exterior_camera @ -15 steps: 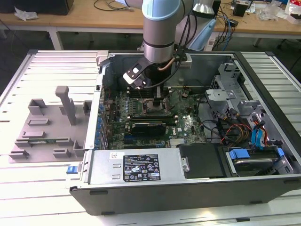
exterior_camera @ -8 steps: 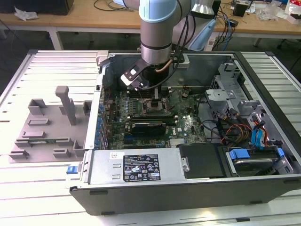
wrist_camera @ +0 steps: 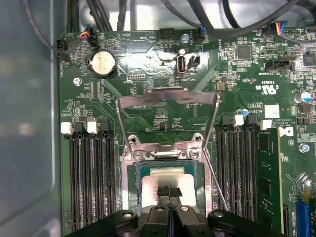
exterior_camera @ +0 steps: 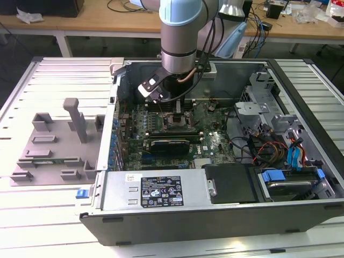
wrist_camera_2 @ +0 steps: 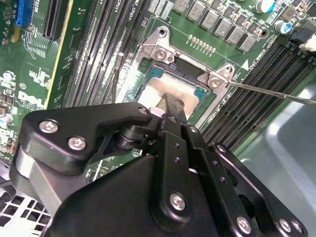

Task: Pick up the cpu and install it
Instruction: 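Place the cpu into insertion slot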

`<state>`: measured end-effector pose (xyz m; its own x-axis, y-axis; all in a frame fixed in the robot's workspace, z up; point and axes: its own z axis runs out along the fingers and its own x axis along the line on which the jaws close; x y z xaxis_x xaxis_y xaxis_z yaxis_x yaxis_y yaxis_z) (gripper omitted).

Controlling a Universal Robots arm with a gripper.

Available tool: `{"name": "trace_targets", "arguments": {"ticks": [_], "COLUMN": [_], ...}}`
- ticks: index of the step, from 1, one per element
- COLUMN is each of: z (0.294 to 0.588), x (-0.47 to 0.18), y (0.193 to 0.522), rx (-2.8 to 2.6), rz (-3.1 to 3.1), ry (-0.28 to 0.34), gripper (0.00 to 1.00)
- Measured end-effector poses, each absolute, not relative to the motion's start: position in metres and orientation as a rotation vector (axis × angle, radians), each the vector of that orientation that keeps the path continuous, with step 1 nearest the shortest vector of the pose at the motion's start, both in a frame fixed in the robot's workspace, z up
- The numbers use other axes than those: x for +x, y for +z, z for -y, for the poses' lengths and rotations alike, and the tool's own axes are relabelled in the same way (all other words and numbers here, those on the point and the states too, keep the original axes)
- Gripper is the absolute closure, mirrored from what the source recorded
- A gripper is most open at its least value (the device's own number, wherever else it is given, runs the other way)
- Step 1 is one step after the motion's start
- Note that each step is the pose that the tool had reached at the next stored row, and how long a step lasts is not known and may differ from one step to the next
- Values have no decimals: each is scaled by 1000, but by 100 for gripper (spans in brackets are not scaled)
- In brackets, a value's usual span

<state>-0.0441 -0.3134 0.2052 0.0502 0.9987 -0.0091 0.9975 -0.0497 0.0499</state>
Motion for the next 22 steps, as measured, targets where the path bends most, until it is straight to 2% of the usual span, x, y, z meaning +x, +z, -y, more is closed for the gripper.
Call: {"name": "trace_targets", "arguments": {"ticks": [9,16,22], "z": [312,312,312], "x": [-44,-44,-44], "y": [210,242,250], "rx": [2253,2253,2253], "rz": [-2128,-2128,-2128], "ry": [43,43,43], "gripper": [89,89,89]}}
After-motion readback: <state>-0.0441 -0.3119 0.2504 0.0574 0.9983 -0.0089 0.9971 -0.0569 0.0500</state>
